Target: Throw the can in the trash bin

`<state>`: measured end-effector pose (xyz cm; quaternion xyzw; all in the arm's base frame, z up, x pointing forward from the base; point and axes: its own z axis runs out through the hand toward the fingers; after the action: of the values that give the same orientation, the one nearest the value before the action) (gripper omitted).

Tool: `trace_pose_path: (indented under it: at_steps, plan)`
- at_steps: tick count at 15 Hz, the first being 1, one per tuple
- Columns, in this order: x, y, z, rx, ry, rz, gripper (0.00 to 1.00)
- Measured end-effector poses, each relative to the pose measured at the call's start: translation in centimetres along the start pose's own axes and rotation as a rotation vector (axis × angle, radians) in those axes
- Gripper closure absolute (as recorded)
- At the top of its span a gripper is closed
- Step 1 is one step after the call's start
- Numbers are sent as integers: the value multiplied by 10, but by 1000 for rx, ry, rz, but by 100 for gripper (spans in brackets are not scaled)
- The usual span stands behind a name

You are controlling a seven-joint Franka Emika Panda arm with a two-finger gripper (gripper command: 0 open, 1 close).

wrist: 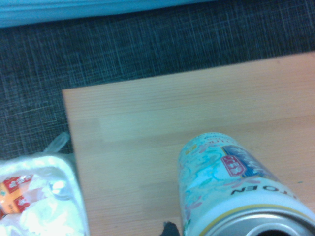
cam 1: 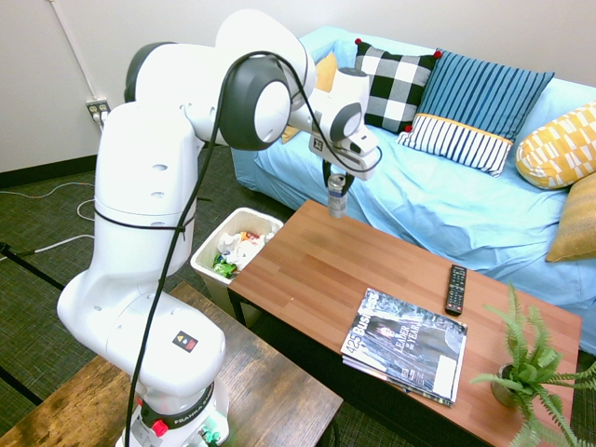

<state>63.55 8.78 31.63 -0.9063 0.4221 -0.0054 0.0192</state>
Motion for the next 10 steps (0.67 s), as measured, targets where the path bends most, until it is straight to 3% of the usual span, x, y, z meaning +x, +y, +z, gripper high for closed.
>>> trace_pose_path:
  at_steps: [4, 10]
  plan:
    - [-73, -38, -32, 12, 37, -66, 100]
    - [-192, -78, -30, -5, 73, -166, 100]
